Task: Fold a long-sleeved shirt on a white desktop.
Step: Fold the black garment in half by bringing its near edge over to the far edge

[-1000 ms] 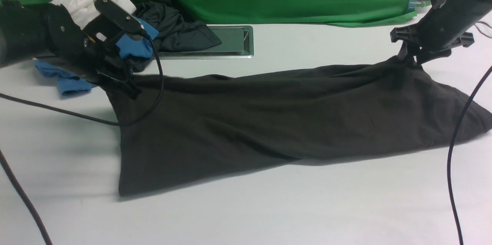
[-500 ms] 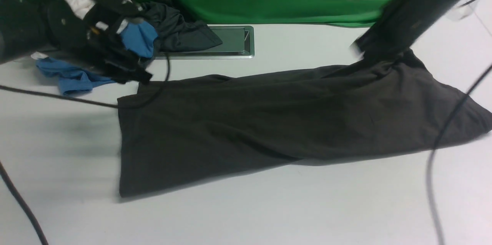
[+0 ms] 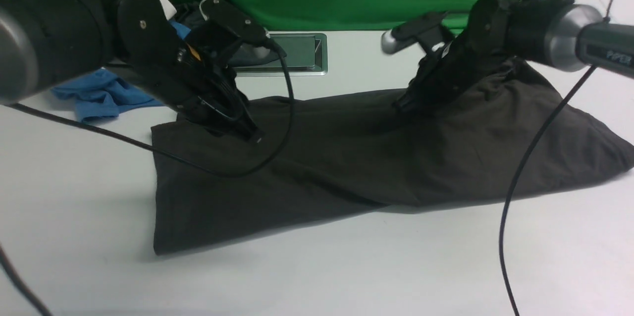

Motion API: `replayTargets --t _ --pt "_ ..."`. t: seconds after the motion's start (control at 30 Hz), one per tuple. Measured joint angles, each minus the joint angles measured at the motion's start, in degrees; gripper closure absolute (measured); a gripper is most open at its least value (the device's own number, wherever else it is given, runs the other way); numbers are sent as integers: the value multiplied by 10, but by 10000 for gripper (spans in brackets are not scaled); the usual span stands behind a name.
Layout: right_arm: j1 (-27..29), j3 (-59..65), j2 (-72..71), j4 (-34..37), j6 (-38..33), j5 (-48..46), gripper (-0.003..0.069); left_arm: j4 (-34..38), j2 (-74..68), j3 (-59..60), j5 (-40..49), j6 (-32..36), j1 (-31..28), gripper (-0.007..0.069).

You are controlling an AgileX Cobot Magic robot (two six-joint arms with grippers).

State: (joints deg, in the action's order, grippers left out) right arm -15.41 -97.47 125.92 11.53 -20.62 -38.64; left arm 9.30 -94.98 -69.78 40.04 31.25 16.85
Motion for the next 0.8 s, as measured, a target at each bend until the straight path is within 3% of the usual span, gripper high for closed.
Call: replayTargets --t 0.23,0.37,0.53,0.6,0.63,0.67,0.7,0.73,0.77,0.8 --pt "43 -12 -1 -7 2 94 624 15 71 41 -1 -1 2 606" --pt "84 -40 -26 -9 -1 -4 618 33 130 96 0 -1 2 606" --pt "176 -18 -118 -15 4 -138 565 103 221 191 -2 8 2 606" --pt "231 23 -157 -20 17 -181 463 131 252 237 -2 33 2 606" --pt "231 23 -158 -20 18 -182 451 134 256 244 -3 37 2 606" --pt "252 39 -163 -22 20 -185 395 138 263 256 -5 44 3 606" --pt "280 62 -164 -26 31 -175 235 142 274 274 -20 50 3 606" --pt "285 68 -163 -26 33 -173 215 142 276 275 -20 51 3 606" --pt "298 84 -158 -29 37 -157 96 146 283 280 -36 54 3 606" --pt "304 94 -153 -30 39 -144 53 148 288 280 -44 56 3 606"
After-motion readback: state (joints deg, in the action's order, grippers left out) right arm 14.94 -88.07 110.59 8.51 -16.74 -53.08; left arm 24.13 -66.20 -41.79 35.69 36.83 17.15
